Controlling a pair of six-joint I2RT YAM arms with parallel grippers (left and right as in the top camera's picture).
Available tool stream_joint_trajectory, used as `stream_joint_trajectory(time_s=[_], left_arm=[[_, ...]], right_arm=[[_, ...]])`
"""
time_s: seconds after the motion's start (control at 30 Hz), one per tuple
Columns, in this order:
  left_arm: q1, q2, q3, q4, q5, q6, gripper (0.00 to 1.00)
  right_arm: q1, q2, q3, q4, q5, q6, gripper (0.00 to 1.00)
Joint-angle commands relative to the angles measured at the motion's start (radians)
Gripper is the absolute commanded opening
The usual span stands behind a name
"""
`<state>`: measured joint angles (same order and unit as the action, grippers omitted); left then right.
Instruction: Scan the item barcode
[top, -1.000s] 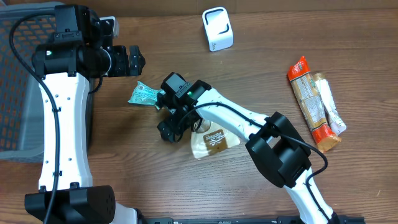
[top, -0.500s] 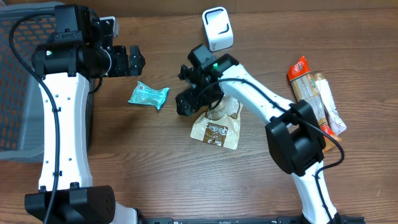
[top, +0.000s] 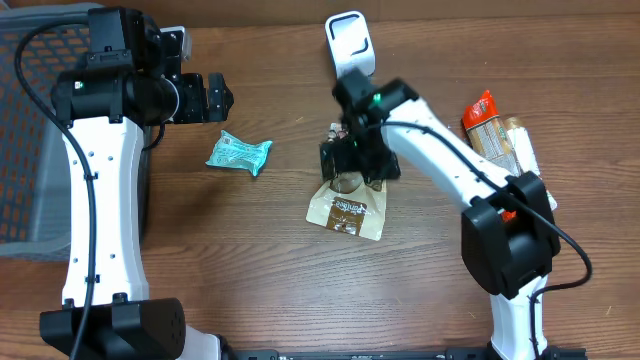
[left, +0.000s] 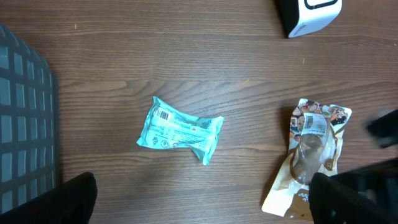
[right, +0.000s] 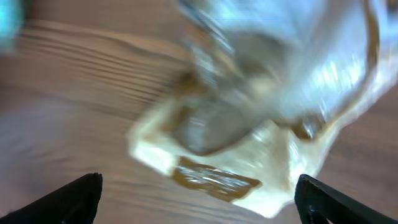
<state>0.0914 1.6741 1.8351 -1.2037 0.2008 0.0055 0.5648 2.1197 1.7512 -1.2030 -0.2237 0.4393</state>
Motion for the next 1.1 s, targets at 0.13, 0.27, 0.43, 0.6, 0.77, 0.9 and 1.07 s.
stream_joint_trajectory(time_s=[0.13, 0.27, 0.43, 0.6, 0.77, 0.9, 1.07], left_arm=[[-0.008, -0.001, 0.015, 0.003, -0.002, -0.006, 1.00], [-0.008, -0.001, 0.015, 0.003, -0.002, -0.006, 0.99], [-0.008, -0.001, 0.015, 0.004, -0.002, -0.006, 1.00], [-0.008, -0.001, 0.015, 0.003, -0.002, -0.006, 1.00], [-0.008, -0.001, 0.015, 0.003, -0.002, -0.006, 1.00], [-0.008, -0.001, 0.015, 0.003, -0.002, -0.006, 1.00], [-0.008, -0.001, 0.015, 0.003, -0.002, -0.006, 1.00]], right_arm=[[0.000, 0.004, -0.210, 0.165, 0.036, 0.167, 1.00], [0.021, 0.004, -0.306, 0.351, 0.015, 0.169, 1.00], [0.029, 0.016, -0.349, 0.420, 0.014, 0.251, 1.00], [0.027, 0.043, -0.349, 0.432, 0.013, 0.272, 0.64], [0.027, 0.043, -0.349, 0.432, 0.013, 0.268, 0.39], [0.027, 0.043, -0.325, 0.431, -0.018, 0.187, 0.26], [0.027, 0.043, -0.216, 0.361, -0.047, -0.133, 0.06]])
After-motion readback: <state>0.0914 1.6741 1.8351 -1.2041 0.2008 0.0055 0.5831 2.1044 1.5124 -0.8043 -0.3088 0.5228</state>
